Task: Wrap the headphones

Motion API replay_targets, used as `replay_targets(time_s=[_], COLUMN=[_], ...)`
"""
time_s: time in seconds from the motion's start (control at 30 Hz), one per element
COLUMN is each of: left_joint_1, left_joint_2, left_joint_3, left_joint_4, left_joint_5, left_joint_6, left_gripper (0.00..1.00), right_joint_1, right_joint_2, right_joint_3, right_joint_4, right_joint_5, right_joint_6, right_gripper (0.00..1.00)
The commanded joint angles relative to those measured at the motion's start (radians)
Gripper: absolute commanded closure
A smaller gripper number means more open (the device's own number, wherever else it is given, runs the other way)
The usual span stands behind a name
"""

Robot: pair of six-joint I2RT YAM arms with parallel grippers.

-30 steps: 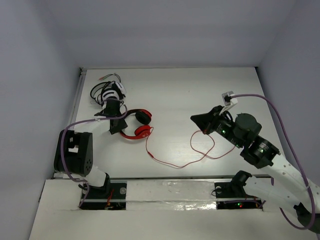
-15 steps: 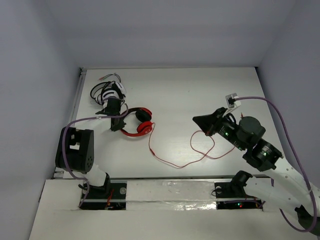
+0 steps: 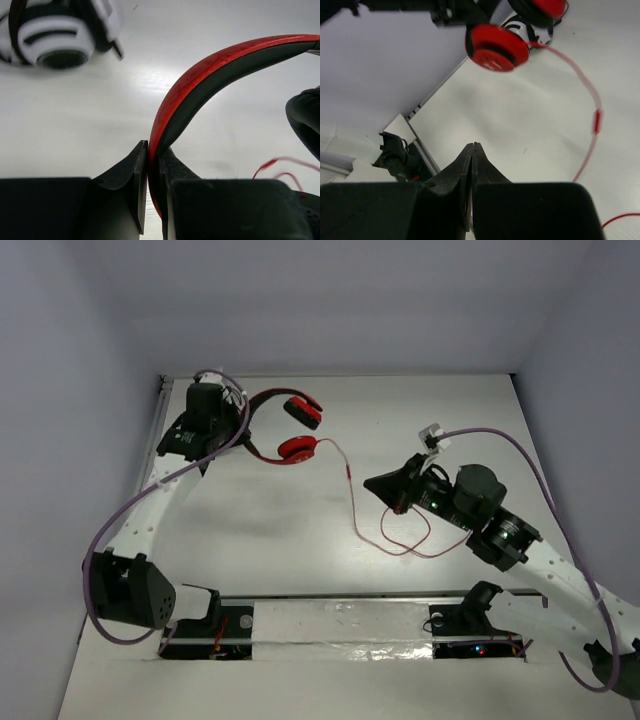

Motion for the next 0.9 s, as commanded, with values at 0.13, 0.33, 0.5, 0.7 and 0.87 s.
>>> replay_targets(time_s=[0.13,0.33,0.5,0.7,0.87], left_joint_1=[-0.006,-0.006,-0.006,-0.006,-0.006], left_joint_2=[-0.028,0.012,0.047,0.058,0.064], left_joint_3=[0.218,0.332,0.432,0.518,0.562], left_joint_4=[-0.034,-0.051,-0.075,-0.094,-0.103], left_joint_5=[0.229,0.336,0.382,0.422,0.453], left_joint_6=[0.076,0.083,0.075,0.070,0.066], left_gripper=[1.00,1.00,1.00,1.00,1.00], right_joint_1=[0.010,0.010,0.010,0.010,-0.013], right_joint_2=[0.123,0.146,0.281,0.355,0.390], right_joint_3=[-0.045,-0.081,-0.114,-0.168,-0.174], right_joint_4=[0.246,0.267,0.339,0.465,0.498], right_joint_5=[-0.138,0.053,0.072,0.147,0.224], right_joint_6=[-0.116,-0.184,-0.146,-0.138,-0.146], right_gripper=[0.33,0.15,0.16,0.21,0.23])
